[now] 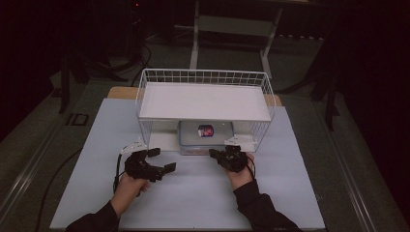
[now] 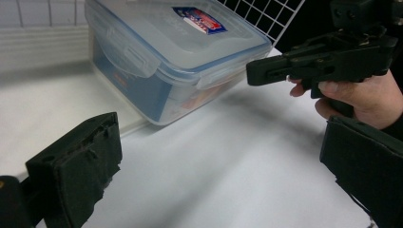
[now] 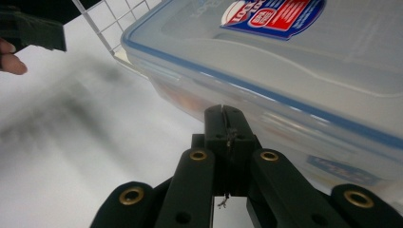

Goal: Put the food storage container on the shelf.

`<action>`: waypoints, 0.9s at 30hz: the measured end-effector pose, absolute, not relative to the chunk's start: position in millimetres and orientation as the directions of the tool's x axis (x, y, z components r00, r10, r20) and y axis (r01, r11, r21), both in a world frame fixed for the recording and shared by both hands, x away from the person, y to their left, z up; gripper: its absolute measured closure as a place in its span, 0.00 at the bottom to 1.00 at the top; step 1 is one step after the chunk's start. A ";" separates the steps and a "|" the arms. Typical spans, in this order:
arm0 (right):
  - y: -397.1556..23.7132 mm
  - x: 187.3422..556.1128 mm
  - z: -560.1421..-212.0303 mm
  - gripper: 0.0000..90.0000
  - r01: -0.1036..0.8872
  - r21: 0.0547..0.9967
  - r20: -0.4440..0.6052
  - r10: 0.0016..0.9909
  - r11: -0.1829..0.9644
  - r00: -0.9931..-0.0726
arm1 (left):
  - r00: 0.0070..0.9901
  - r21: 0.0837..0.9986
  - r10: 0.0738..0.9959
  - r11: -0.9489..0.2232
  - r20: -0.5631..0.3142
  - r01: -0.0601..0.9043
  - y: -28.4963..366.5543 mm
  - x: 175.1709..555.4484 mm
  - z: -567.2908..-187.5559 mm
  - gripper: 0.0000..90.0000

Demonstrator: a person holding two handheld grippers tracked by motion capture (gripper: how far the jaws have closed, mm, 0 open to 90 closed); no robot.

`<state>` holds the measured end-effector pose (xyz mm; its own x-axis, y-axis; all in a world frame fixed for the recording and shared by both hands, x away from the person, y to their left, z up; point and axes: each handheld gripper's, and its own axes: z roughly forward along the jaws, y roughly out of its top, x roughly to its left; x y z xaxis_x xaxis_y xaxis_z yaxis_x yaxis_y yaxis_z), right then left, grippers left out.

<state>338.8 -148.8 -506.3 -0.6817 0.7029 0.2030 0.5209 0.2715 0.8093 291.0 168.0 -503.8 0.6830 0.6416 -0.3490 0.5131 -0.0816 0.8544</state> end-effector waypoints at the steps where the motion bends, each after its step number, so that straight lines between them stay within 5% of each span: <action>1: -145.5 340.5 -507.0 1.00 0.515 0.811 0.190 0.708 0.278 -0.681 | 0.684 0.857 0.645 -0.088 -0.339 0.508 167.9 290.7 -504.0 0.00; 27: -127.6 377.6 -502.9 1.00 0.515 0.831 0.205 0.744 0.212 -0.636 | 0.695 0.877 0.657 -0.106 -0.293 0.469 167.6 287.4 -502.2 0.00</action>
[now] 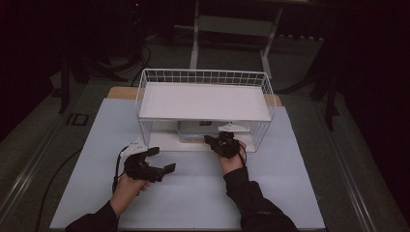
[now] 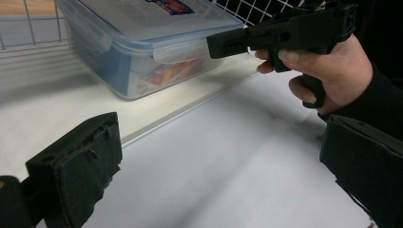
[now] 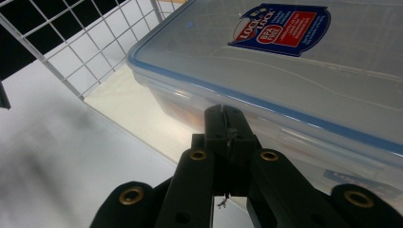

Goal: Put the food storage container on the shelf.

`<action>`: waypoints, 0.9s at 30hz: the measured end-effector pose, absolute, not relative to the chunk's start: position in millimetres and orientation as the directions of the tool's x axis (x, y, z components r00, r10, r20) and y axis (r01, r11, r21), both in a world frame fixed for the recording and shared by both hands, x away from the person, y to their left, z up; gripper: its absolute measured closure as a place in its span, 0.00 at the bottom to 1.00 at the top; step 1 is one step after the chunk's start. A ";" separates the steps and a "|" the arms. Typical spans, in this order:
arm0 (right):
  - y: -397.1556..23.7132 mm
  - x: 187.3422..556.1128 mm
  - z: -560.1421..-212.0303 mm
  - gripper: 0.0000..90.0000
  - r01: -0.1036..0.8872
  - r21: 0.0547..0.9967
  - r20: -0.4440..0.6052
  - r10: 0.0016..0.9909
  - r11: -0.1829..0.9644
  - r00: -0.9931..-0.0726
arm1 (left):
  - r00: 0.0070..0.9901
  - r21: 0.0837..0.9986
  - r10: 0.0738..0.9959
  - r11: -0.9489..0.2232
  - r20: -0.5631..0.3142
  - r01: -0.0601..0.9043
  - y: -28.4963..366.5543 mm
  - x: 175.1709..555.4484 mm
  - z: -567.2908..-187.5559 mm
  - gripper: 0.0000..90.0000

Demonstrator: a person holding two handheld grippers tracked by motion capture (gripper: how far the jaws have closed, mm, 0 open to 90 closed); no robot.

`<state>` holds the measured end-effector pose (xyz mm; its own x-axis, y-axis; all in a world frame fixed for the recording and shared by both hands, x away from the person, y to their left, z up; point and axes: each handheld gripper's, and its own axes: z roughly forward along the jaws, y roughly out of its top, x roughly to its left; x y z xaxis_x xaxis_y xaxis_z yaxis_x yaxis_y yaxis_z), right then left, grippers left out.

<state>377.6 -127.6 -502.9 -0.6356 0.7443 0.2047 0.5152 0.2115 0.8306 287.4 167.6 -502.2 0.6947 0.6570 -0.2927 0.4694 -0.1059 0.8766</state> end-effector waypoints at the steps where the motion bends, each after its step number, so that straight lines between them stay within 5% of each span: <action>1: -127.6 377.6 -502.9 1.00 0.515 0.831 0.205 0.744 0.212 -0.636 | 0.695 0.877 0.657 -0.106 -0.293 0.469 167.6 287.4 -502.2 0.00; 5: -130.0 371.0 -506.8 0.87 0.530 0.820 0.219 0.736 0.218 -0.641 | 0.699 0.878 0.655 -0.111 -0.287 0.465 167.0 286.4 -501.2 0.00; 7: -134.7 362.1 -507.6 0.73 0.527 0.819 0.217 0.727 0.227 -0.651 | 0.702 0.877 0.652 -0.116 -0.287 0.466 165.9 286.1 -500.8 0.00; 9: -136.5 358.8 -507.6 0.73 0.523 0.821 0.216 0.725 0.228 -0.654 | 0.702 0.877 0.652 -0.116 -0.287 0.466 165.9 286.1 -500.8 0.00; 10: -140.0 352.6 -507.6 0.54 0.523 0.824 0.226 0.720 0.219 -0.656 | 0.708 0.877 0.647 -0.123 -0.283 0.464 164.3 285.5 -500.4 0.00; 13: -145.3 343.4 -507.5 0.42 0.525 0.825 0.243 0.705 0.212 -0.666 | 0.715 0.879 0.640 -0.128 -0.280 0.459 162.8 284.3 -499.9 0.00; 27: -174.3 311.6 -503.9 0.23 0.517 0.835 0.286 0.651 0.191 -0.703 | 0.732 0.886 0.634 -0.156 -0.249 0.436 162.8 277.4 -498.5 0.00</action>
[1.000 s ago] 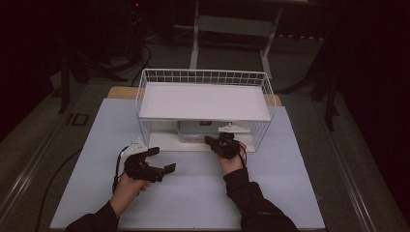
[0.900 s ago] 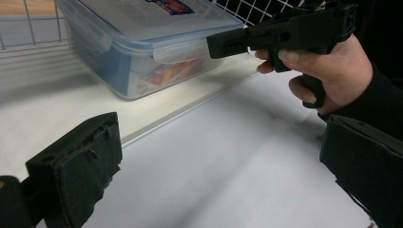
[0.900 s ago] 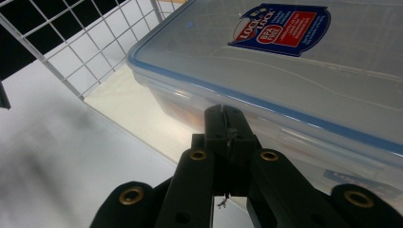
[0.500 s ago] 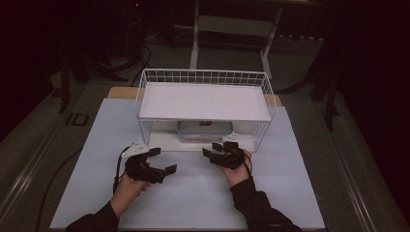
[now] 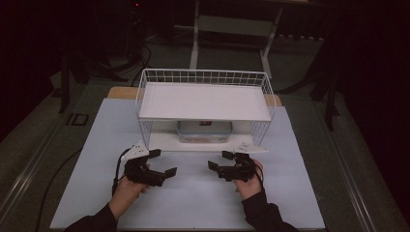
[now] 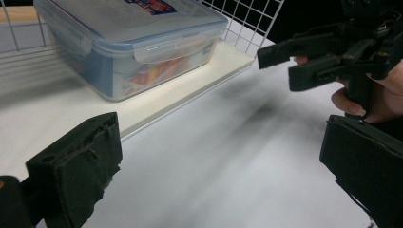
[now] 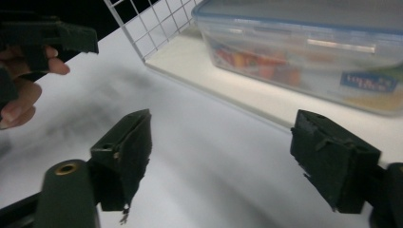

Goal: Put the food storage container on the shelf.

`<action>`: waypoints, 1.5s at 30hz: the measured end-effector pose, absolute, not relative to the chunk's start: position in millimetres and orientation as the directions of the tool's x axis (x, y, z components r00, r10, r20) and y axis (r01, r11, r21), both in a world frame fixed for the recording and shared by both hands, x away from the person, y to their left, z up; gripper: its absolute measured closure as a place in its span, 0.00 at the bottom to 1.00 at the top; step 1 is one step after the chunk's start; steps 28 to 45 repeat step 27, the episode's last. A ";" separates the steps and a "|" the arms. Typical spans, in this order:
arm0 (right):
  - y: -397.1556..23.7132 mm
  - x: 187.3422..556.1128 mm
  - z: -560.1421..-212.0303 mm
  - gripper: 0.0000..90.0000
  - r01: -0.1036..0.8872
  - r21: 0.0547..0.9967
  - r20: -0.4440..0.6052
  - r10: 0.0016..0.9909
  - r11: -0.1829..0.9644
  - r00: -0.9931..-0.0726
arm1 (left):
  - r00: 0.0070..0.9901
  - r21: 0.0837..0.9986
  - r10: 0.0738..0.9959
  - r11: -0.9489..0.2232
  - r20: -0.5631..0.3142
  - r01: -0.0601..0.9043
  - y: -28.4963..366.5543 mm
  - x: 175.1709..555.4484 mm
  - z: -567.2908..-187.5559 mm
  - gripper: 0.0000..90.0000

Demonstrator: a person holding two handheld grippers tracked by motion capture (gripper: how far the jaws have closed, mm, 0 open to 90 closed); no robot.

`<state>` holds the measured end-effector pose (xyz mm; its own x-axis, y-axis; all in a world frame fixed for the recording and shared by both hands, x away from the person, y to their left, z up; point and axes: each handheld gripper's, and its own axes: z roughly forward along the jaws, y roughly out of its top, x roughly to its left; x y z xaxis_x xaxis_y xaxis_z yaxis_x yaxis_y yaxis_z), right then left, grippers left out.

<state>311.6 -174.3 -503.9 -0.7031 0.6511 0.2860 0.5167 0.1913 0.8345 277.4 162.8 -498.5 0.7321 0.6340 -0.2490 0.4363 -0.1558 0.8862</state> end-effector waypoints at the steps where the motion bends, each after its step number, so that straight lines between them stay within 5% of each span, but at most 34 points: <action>1: -177.1 310.7 -505.2 0.23 0.520 0.834 0.295 0.648 0.185 -0.702 | 0.733 0.886 0.634 -0.160 -0.244 0.434 162.6 276.9 -498.5 0.00; 26: -236.2 271.6 -513.7 0.22 0.505 0.833 0.227 0.694 0.225 -0.683 | 0.756 0.889 0.612 -0.180 -0.233 0.420 158.4 273.1 -500.7 0.00; 45: -236.2 271.6 -513.7 0.22 0.505 0.833 0.227 0.694 0.225 -0.683 | 0.757 0.888 0.611 -0.183 -0.233 0.421 158.1 273.1 -500.8 0.00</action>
